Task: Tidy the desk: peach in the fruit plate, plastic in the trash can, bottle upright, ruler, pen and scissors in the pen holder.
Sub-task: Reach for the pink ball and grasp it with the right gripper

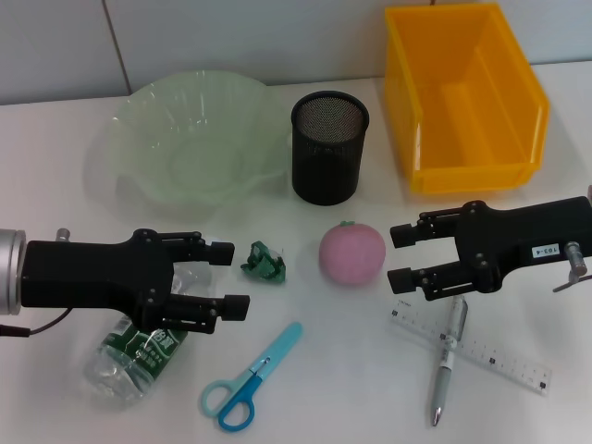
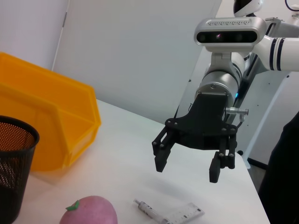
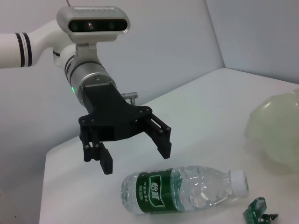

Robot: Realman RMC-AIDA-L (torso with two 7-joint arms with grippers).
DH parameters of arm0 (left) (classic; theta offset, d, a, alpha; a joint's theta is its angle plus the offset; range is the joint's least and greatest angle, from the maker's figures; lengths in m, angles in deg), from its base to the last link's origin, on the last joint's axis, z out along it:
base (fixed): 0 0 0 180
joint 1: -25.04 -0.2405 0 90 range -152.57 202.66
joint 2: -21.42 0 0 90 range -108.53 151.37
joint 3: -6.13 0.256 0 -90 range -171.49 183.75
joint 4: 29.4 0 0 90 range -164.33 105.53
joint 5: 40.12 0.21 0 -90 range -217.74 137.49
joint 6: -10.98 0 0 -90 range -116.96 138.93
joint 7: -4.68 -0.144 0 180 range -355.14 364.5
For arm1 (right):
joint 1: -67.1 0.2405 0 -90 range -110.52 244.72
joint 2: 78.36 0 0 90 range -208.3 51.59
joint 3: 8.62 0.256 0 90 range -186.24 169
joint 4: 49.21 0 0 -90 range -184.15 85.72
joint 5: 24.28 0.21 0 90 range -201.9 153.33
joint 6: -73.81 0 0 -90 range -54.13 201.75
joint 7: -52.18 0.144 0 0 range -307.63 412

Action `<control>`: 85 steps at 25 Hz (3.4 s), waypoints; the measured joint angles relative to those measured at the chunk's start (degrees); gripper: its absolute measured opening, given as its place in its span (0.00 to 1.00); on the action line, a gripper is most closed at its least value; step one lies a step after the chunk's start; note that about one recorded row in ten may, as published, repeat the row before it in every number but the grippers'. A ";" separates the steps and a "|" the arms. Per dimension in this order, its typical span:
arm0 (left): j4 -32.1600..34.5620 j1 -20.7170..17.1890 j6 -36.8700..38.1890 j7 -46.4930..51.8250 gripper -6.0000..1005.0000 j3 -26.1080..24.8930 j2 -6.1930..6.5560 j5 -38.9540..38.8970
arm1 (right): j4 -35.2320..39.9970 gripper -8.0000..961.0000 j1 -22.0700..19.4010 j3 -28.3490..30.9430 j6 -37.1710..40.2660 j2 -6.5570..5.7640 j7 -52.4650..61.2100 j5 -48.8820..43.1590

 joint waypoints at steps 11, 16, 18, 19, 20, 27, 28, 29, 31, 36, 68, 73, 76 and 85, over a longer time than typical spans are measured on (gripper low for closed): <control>0.55 0.40 0.00 0.01 0.82 0.27 0.07 0.10 | 0.08 0.76 0.28 -0.01 0.03 -0.01 0.05 0.00; 0.65 0.45 0.00 0.02 0.82 0.27 0.07 0.19 | 0.13 0.75 0.41 -0.01 0.02 0.02 0.39 -0.25; 0.65 0.39 -0.01 0.01 0.82 0.26 0.07 0.19 | 0.18 0.75 0.66 -0.04 0.03 0.11 0.83 -0.72; 0.65 0.39 -0.01 0.01 0.82 0.26 0.07 0.19 | 0.20 0.75 0.74 -0.06 0.03 0.12 0.95 -0.91; 0.64 0.34 -0.06 0.02 0.82 0.31 0.07 0.19 | 0.21 0.74 0.83 -0.11 0.03 0.13 1.00 -1.09; 0.63 0.37 -0.08 0.15 0.82 0.35 0.07 0.19 | 0.20 0.73 1.25 -0.68 -0.34 0.17 1.04 -1.31; 0.62 0.38 -0.09 0.20 0.82 0.35 0.07 0.19 | 0.20 0.73 1.33 -0.70 -0.36 0.17 1.07 -1.32; 0.62 0.38 -0.09 0.20 0.82 0.35 0.07 0.19 | 0.20 0.73 1.33 -0.70 -0.36 0.17 1.07 -1.32; 0.62 0.37 -0.17 0.22 0.82 0.35 0.07 0.19 | 0.31 0.73 1.37 -0.71 -0.34 0.17 1.40 -1.34; 0.62 0.28 -0.31 0.08 0.82 0.26 -0.02 0.18 | 6.35 0.72 3.39 -1.79 1.64 0.16 10.84 -1.35; 0.62 -0.20 0.09 0.71 0.81 -0.19 -0.23 -0.07 | 14.38 0.66 21.52 -20.32 -9.18 3.96 29.66 -28.84; 0.60 -0.29 0.09 0.71 0.81 -0.26 -0.12 -0.15 | 12.01 0.66 21.22 -23.90 -15.01 4.43 29.58 -29.65; 0.57 -0.49 0.09 0.71 0.81 -0.27 -0.12 -0.15 | 10.61 0.65 21.43 -25.08 -16.59 4.51 29.37 -29.68; 0.54 -0.64 0.08 0.71 0.81 -0.35 -0.10 -0.17 | 7.28 0.64 21.62 -29.63 -22.08 5.18 28.76 -29.49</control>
